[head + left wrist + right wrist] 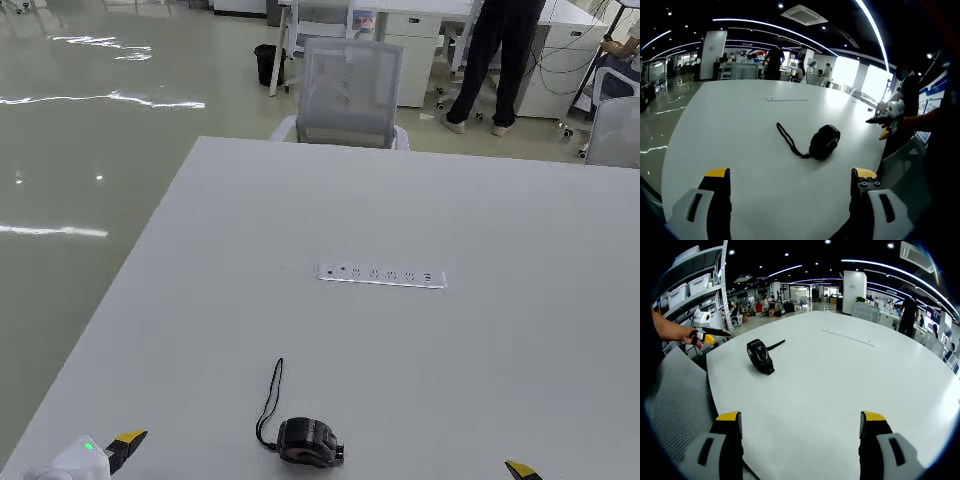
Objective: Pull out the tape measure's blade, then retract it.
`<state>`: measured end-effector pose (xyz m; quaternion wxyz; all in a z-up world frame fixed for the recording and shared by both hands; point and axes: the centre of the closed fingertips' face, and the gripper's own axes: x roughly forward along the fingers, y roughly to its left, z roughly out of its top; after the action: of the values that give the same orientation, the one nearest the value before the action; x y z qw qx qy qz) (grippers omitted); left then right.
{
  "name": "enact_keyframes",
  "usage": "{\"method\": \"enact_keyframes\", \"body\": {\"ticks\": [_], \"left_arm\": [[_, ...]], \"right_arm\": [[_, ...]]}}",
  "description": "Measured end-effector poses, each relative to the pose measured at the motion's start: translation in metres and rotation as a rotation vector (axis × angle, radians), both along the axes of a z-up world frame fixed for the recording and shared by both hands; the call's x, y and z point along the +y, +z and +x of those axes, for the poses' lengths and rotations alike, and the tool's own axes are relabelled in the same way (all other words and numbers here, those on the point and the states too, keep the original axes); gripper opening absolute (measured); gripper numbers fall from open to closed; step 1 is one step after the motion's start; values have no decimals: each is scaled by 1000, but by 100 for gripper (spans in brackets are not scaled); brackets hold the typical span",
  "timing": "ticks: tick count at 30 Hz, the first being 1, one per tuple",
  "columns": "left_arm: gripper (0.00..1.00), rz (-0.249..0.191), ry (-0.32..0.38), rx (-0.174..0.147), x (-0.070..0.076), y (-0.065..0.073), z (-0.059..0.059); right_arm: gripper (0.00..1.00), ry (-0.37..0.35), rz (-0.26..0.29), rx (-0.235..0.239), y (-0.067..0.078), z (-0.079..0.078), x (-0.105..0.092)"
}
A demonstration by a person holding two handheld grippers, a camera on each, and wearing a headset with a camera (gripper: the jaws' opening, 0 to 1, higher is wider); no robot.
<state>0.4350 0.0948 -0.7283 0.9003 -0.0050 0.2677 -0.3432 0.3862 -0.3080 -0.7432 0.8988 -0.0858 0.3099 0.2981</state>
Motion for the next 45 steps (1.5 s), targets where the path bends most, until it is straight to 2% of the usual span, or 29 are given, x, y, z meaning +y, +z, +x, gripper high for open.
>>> {"method": "enact_keyframes", "body": {"ticks": [1,3,5,10,22,34,40,45], "left_arm": [[99,-4,-5,5,0,0,-3],[99,20,-20,2,3,-3,-7],[99,18,-24,12,5,-3,-11],[99,1,-2,11,7,3,-16],[99,7,-24,29,5,0,-26],[99,-8,-13,30,6,3,-26],[99,-14,-5,19,8,6,-24],[99,-16,-5,25,10,4,-24]], "right_arm": [[100,-3,-1,1,0,-2,-1],[100,13,-25,11,-3,-8,-2],[100,19,-43,16,-5,-13,-3],[100,-8,-22,16,-1,-18,-9],[100,-6,-17,18,-2,-23,-8],[100,-8,-11,18,-2,-24,-9],[100,-4,-17,19,-2,-25,-10],[100,1,-19,22,-3,-24,-9]]}}
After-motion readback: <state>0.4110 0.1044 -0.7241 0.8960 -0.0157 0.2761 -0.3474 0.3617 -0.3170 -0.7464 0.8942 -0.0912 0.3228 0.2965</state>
